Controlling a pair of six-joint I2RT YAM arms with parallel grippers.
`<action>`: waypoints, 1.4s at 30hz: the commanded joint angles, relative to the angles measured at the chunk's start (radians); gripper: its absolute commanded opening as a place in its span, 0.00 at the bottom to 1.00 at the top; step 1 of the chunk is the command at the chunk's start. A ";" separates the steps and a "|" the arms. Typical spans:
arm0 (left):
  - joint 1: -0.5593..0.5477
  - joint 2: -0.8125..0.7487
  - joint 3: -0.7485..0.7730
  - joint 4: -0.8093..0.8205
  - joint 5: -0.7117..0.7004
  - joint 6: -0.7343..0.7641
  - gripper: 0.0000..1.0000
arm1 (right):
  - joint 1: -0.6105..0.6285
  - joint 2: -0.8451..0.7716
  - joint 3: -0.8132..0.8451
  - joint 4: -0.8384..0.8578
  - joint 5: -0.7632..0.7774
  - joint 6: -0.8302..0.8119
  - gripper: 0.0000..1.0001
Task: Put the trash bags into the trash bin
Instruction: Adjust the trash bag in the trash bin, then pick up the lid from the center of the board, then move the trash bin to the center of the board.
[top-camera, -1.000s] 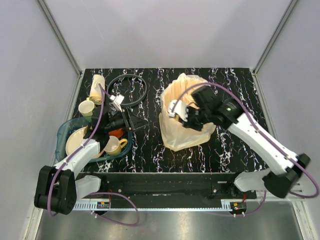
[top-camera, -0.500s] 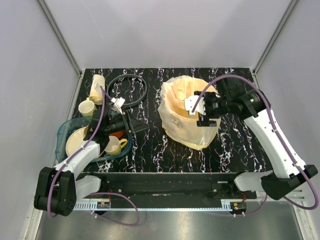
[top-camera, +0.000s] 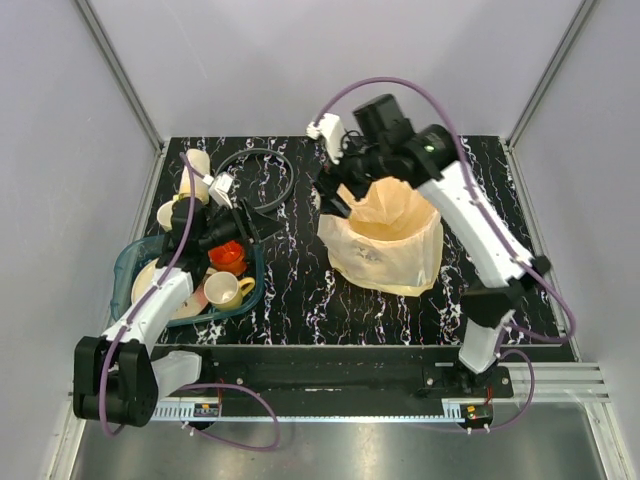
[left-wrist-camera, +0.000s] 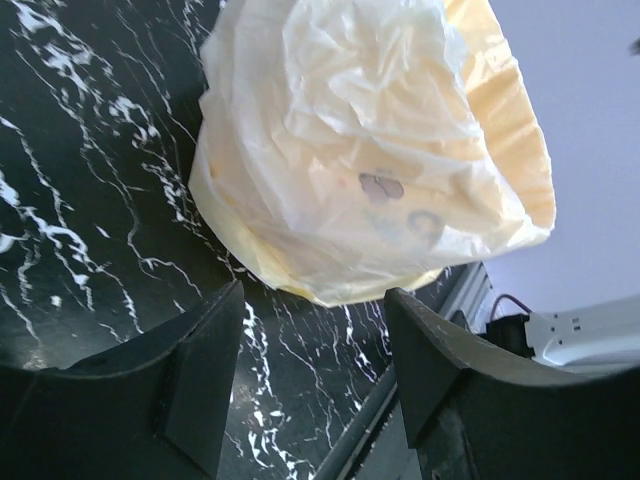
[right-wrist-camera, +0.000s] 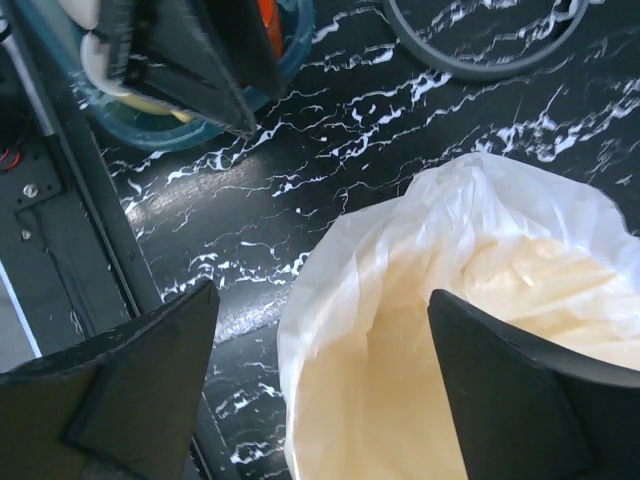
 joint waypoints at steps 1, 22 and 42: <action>0.033 0.006 0.092 -0.067 -0.076 0.094 0.61 | 0.048 0.136 0.127 -0.042 0.148 0.217 0.91; 0.042 0.873 1.227 -1.132 -0.412 1.326 0.65 | 0.062 -0.008 -0.201 -0.070 0.225 0.030 0.17; -0.022 1.178 1.409 -1.185 -0.526 1.441 0.56 | 0.061 -0.256 -0.437 -0.052 0.021 -0.231 0.00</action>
